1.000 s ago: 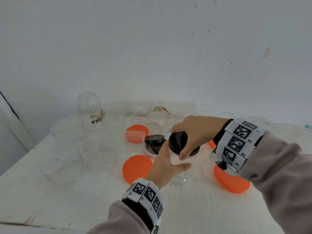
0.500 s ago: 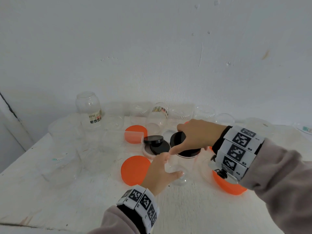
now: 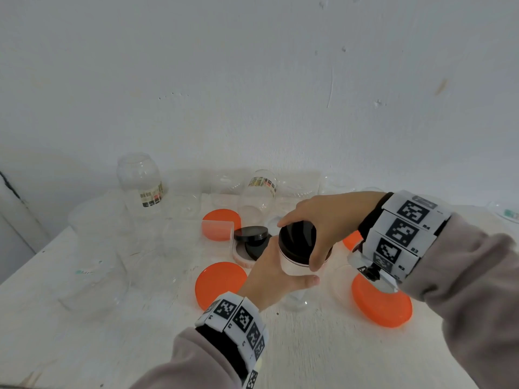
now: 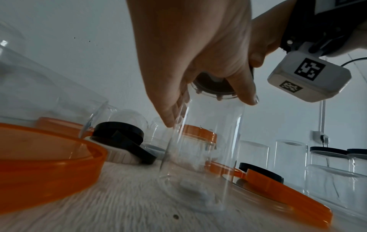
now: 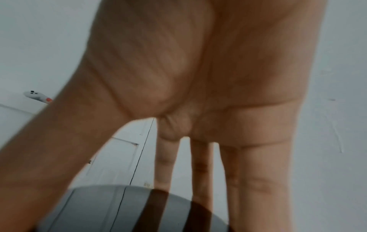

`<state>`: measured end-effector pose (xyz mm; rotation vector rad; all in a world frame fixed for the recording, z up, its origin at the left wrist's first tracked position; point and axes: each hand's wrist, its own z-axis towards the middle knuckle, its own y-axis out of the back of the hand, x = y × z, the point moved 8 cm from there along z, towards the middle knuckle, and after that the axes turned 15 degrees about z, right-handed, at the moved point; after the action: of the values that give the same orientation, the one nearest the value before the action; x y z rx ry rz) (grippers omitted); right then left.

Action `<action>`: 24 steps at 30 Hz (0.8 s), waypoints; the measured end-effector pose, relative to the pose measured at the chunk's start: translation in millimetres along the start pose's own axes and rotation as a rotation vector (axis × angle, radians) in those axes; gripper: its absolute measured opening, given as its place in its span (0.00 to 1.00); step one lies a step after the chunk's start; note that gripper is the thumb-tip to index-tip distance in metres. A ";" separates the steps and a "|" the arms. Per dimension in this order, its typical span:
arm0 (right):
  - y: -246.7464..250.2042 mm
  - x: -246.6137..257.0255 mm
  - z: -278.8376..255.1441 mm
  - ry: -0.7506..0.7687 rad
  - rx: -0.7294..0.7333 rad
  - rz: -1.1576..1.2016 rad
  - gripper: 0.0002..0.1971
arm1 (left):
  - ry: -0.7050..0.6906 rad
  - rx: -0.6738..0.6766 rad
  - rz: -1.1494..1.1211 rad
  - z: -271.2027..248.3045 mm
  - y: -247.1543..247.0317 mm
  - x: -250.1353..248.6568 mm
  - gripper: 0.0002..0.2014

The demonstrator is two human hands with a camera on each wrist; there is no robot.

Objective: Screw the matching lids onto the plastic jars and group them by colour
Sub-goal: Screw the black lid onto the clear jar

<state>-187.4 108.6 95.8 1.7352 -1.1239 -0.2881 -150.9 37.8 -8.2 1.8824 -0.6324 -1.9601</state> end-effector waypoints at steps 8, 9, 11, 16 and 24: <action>3.8 -1.8 3.3 0.114 -0.148 -0.017 0.37 | -0.003 -0.012 0.004 0.1 1.4 -0.8 0.44; 3.5 -4.0 4.0 0.109 -0.177 -0.011 0.35 | -0.003 -0.011 0.001 0.5 1.5 -0.9 0.44; 2.8 -8.4 5.1 0.087 -0.246 -0.008 0.32 | -0.007 -0.012 0.014 1.0 1.6 -1.3 0.45; -2.0 -12.8 4.3 0.010 -0.340 -0.017 0.31 | -0.015 -0.002 0.047 1.7 1.2 -0.8 0.44; -3.0 -10.4 -0.7 0.036 -0.108 0.026 0.43 | -0.010 -0.010 0.039 2.1 0.4 -1.3 0.42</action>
<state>-190.9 117.4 90.5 1.6229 -1.0847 -0.2949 -153.0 38.3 -6.9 1.8420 -0.6558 -1.9462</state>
